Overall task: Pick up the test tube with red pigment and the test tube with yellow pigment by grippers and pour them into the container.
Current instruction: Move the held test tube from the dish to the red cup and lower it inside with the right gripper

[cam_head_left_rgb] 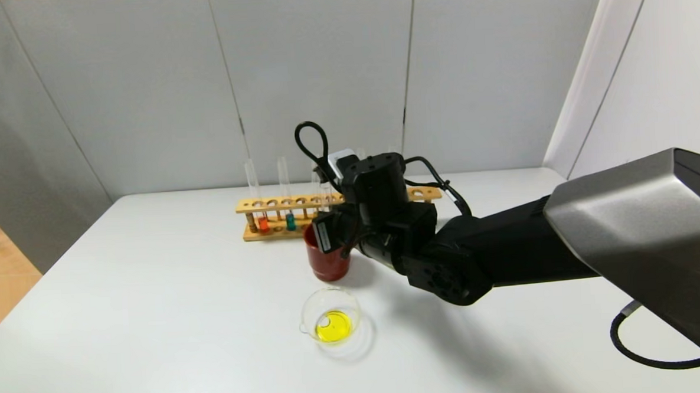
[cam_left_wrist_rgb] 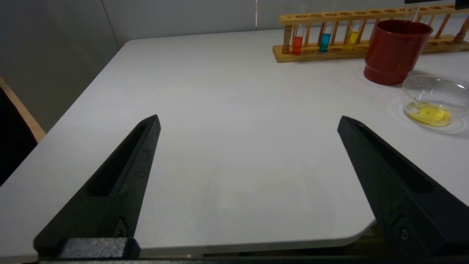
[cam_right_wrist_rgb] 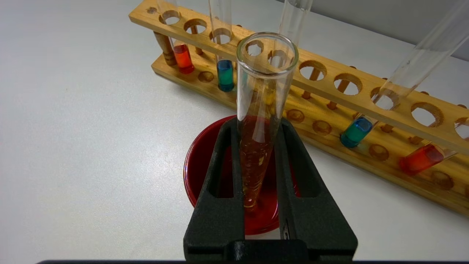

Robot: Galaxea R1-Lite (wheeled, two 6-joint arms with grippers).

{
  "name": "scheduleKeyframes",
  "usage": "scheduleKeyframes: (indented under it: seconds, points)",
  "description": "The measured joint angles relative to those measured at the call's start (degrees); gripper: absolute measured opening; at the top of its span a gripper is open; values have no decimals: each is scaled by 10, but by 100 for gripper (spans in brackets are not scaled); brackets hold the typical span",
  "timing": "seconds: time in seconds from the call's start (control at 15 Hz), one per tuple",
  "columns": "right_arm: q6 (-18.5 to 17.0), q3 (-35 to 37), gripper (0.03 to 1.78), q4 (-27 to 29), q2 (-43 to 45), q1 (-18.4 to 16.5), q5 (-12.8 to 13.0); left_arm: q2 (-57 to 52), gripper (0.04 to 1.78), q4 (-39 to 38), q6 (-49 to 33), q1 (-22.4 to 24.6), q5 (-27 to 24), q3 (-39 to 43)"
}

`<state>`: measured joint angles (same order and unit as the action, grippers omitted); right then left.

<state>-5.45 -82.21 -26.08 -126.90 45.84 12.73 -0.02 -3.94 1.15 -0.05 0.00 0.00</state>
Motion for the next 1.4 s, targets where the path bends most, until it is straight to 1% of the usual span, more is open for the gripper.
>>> scheduleKeyframes:
  seconds: [0.33,0.6,0.8,1.07,1.2,1.33,1.4]
  points:
    - [0,0,27,0,-5,-1,-2,0,171,0,0,0,0,0]
    - [0,10,27,-2,-7,-3,-20,0,171,0,0,0,0,0]
    - [0,14,27,0,-8,-4,-22,0,171,0,0,0,0,0]
    - [1,21,28,0,-8,-5,-38,0,171,0,0,0,0,0]
    - [2,23,36,3,-8,-5,-39,0,171,0,0,0,0,0]
    - [3,23,52,2,-8,-5,-39,0,171,0,0,0,0,0]
    - [3,23,67,2,-8,-5,-39,0,171,0,0,0,0,0]
